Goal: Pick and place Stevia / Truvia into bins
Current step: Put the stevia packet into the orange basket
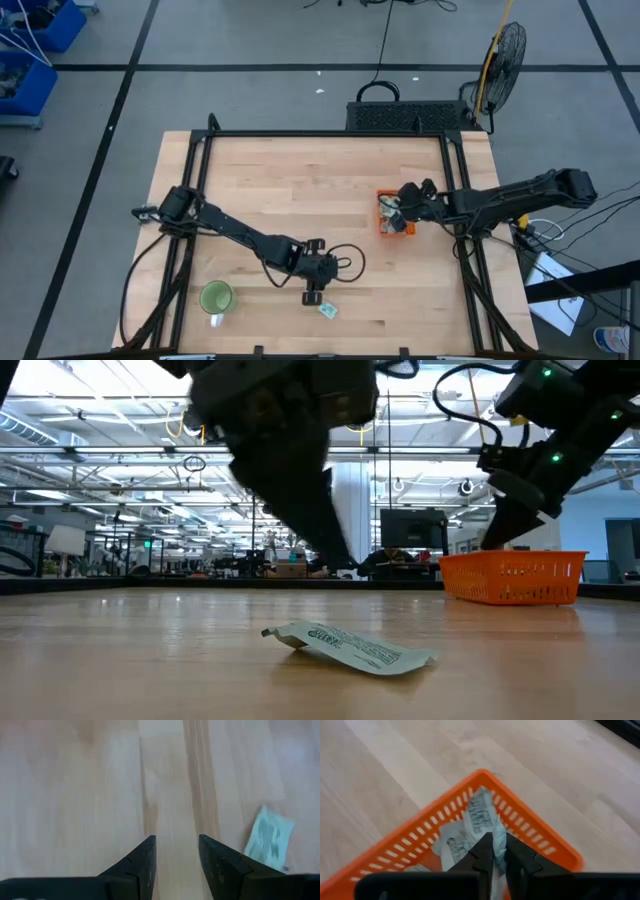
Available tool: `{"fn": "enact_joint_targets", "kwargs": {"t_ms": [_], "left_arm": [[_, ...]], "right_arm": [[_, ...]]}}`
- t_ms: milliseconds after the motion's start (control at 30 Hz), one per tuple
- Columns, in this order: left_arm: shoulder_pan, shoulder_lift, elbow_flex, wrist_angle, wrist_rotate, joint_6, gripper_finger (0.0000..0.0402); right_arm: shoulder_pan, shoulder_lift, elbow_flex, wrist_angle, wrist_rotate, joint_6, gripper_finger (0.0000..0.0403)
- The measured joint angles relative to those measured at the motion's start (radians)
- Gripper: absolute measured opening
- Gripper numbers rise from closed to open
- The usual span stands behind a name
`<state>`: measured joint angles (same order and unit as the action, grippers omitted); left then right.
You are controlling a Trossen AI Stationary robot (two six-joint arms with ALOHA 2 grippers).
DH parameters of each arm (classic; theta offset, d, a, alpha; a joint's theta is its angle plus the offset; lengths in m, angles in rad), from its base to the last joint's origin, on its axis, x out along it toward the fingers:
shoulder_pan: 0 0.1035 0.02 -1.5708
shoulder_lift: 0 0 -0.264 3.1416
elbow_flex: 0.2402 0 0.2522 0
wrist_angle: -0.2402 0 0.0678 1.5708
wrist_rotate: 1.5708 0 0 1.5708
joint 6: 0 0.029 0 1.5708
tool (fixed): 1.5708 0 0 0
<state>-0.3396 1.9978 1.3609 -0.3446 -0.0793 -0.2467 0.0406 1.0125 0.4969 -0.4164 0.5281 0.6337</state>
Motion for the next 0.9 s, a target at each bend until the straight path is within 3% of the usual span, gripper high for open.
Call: {"fn": "enact_joint_targets", "kwargs": {"t_ms": [133,300,600,900], "left_arm": [[-0.008,0.001,0.001,-0.016,0.100,0.018,0.0154],[-0.024,0.000,0.000,-0.025,0.290,0.183,0.0154],[-0.055,0.052,0.000,0.013,0.221,0.202,0.0154],[-0.059,0.074,0.000,0.069,0.281,0.246,0.0154]], "right_arm": [[0.001,0.011,0.000,0.033,-0.004,-0.046,0.0049],[0.001,0.017,0.000,0.041,-0.008,-0.047,0.0079],[0.001,0.020,0.000,0.069,-0.067,-0.093,0.0125],[0.001,0.020,0.000,0.212,-0.059,-0.179,0.0126]]}}
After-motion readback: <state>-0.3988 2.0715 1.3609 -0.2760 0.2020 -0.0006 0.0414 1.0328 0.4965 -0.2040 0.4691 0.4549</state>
